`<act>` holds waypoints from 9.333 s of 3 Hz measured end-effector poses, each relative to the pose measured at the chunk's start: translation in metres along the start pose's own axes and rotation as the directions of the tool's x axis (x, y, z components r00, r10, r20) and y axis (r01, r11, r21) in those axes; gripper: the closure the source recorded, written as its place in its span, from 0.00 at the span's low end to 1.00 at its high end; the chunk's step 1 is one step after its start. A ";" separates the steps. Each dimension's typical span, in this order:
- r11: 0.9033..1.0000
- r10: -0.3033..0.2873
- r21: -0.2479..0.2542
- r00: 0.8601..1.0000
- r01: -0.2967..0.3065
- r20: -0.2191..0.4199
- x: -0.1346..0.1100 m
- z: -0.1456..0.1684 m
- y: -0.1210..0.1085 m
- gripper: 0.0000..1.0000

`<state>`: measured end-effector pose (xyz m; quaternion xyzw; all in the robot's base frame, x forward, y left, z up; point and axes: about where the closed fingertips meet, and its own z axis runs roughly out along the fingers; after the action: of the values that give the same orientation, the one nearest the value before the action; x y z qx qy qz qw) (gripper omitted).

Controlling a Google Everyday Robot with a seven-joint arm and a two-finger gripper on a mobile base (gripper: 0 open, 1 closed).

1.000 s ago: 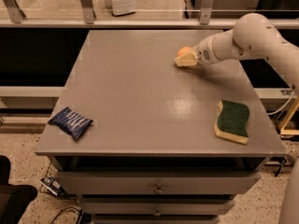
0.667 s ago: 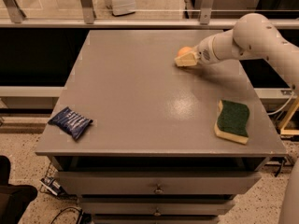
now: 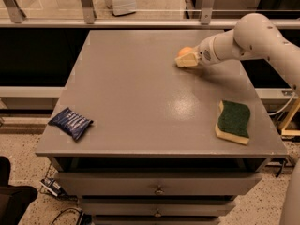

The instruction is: Move orange near rxbar blueberry

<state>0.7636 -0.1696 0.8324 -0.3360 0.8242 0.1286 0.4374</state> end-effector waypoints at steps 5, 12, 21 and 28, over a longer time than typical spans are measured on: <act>1.000 0.000 0.000 1.000 0.000 0.000 0.000 0.000 0.000 1.00; 0.993 -0.077 0.098 0.980 0.059 0.183 -0.025 -0.055 0.028 1.00; 0.954 -0.183 -0.159 0.912 0.255 0.367 -0.047 -0.122 0.210 1.00; 0.836 -0.222 -0.455 0.947 0.307 0.231 0.024 -0.054 0.374 1.00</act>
Offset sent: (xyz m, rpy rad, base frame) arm -0.1013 -0.0070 0.1581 0.1292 -0.3434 -0.1158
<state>0.4710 0.0699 0.8142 -0.5339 0.6708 0.2971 0.4205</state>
